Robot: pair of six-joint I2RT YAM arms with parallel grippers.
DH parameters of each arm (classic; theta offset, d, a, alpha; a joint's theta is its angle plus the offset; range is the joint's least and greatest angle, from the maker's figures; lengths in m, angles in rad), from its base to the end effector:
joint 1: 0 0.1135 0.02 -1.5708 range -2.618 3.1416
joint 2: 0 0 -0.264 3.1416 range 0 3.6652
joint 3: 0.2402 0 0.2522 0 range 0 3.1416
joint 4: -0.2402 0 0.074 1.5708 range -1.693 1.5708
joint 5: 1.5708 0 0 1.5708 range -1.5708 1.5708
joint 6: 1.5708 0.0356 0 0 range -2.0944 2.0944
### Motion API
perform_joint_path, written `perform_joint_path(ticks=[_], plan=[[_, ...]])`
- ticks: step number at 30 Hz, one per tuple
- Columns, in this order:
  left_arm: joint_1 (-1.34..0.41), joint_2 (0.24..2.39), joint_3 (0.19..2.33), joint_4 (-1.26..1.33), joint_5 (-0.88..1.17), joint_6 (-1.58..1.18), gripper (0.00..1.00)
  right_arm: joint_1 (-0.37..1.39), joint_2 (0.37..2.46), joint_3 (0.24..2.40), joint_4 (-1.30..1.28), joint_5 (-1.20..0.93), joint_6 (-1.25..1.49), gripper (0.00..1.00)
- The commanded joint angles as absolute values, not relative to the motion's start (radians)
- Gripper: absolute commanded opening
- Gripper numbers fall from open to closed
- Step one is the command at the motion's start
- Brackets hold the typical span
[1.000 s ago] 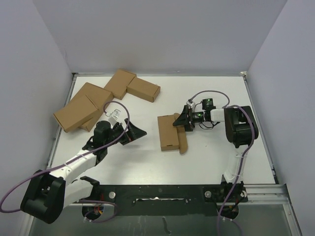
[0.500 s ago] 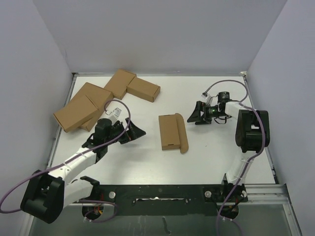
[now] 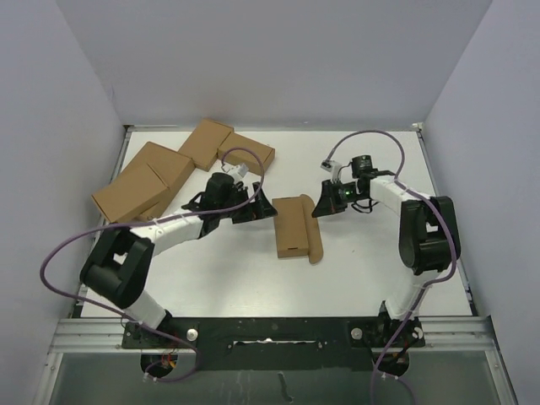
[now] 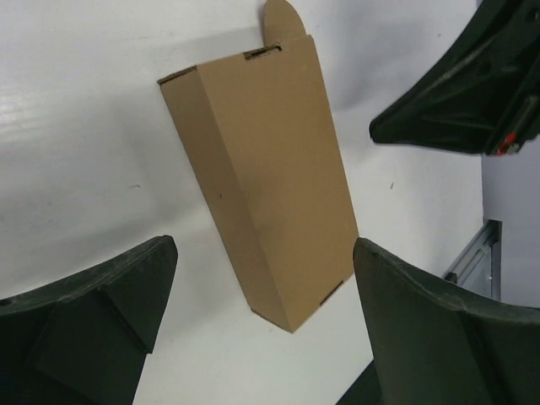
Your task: Fold the paper box
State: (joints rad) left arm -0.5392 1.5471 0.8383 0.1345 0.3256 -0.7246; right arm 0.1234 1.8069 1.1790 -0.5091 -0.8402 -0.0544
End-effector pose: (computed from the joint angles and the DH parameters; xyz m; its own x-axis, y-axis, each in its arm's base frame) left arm 0.2766 -0.1788 0.2050 -0.8243 -0.2386 -0.5135 0.2278 0.6904 -0.6866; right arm 0.3504 0.0702 0.1861 -0.8778 -0.1454 -0.4564 -0.4412 0.6167 0.6519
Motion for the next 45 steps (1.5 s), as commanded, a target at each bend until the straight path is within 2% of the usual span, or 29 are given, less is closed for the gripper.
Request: perform_joint_path(ticks=[1, 10, 17, 22, 31, 34, 38, 45], plan=[[-0.550, 1.684, 0.954, 0.075, 0.285, -0.669, 0.85, 0.182, 1.844, 1.157, -0.499, -0.808, -0.061, 0.00], [-0.584, 1.863, 1.069, 0.033, 0.352, -0.656, 0.62, 0.332, 1.912, 1.173, -0.496, -0.792, -0.038, 0.01], [-0.586, 1.881, 1.062, 0.018, 0.365, -0.644, 0.60, 0.385, 1.972, 1.190, -0.503, -0.816, -0.033, 0.04], [-0.552, 1.837, 1.057, 0.003, 0.351, -0.620, 0.65, 0.333, 1.916, 1.209, -0.557, -0.750, -0.102, 0.06], [-0.509, 1.672, 1.059, -0.044, 0.298, -0.516, 0.77, 0.214, 1.807, 1.202, -0.557, -0.790, -0.185, 0.13], [-0.509, 1.598, 1.028, -0.043, 0.256, -0.473, 0.84, 0.215, 1.801, 1.195, -0.534, -0.781, -0.190, 0.14], [-0.496, 1.531, 0.933, 0.079, 0.238, -0.448, 0.98, 0.229, 1.829, 1.198, -0.506, -0.768, -0.177, 0.13], [-0.439, 1.649, 0.923, 0.164, 0.397, -0.544, 0.95, 0.267, 1.908, 1.243, -0.465, -0.763, -0.138, 0.06]])
